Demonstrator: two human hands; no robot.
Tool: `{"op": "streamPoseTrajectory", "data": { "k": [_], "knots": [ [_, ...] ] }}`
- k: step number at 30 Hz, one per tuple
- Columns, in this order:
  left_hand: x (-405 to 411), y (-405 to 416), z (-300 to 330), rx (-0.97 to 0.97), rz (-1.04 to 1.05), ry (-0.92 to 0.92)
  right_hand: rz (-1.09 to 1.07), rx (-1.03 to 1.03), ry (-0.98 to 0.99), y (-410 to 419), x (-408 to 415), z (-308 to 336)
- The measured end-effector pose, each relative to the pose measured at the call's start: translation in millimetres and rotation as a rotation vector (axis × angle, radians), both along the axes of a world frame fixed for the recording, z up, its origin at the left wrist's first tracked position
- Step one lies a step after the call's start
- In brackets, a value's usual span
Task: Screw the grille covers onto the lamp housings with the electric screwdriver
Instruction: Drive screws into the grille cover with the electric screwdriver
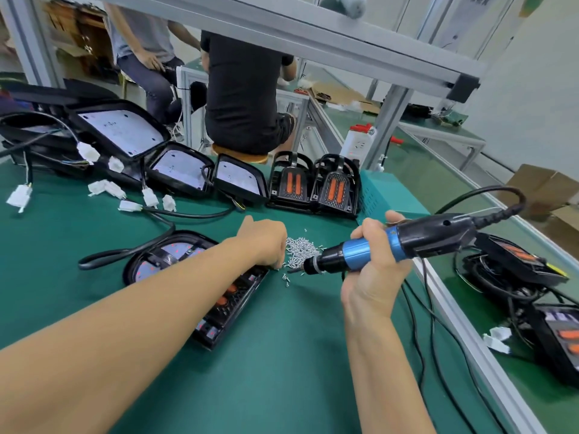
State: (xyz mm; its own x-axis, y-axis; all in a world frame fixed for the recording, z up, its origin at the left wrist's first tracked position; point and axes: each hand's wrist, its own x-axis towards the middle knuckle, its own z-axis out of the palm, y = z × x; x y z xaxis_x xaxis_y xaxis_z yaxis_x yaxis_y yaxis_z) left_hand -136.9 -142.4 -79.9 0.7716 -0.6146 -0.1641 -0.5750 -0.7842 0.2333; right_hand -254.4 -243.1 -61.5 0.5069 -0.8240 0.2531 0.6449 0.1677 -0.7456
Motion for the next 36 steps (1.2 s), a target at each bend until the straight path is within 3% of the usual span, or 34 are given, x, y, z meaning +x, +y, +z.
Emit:
{"op": "streamPoseTrajectory", "data": {
  "k": [26, 32, 36],
  "knots": [
    [3.9, 2.0, -4.6, 0.007, 0.001, 0.115, 0.013, -0.002, 0.090, 6.4, 15.6, -6.4],
    [0.3, 1.3, -0.8, 0.035, -0.046, 0.020, 0.003, -0.023, -0.017, 8.9, 9.7, 12.5],
    [-2.9, 13.8, 13.6, -0.144, -0.026, -0.052, 0.043, -0.045, -0.126, 18.2, 4.3, 36.2]
  ]
}}
